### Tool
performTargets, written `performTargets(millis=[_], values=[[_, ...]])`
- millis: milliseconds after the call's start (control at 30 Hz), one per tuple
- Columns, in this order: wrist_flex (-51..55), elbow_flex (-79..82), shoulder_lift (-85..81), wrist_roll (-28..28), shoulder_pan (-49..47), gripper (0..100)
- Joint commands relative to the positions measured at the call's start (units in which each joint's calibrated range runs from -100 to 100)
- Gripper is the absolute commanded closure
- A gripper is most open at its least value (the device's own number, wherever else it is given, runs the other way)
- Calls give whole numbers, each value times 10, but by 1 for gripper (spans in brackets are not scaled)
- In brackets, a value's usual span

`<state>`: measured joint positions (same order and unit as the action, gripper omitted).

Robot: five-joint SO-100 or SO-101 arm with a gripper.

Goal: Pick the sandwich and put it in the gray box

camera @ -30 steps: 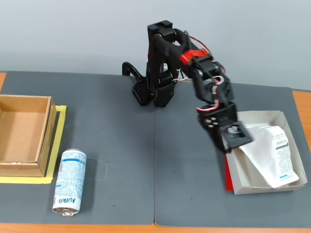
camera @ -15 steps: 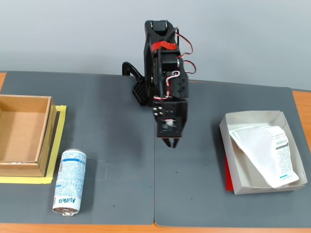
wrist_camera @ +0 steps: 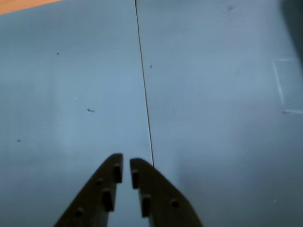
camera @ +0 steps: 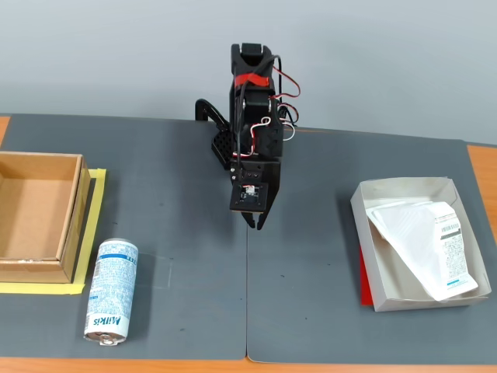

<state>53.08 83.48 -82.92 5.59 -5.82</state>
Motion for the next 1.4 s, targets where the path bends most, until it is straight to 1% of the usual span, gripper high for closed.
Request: performTargets(millis=[0, 267, 1367], values=[[-1, 30, -41, -3, 4, 98], [0, 103, -90, -3, 4, 98], [-2, 133, -112, -3, -6, 98]])
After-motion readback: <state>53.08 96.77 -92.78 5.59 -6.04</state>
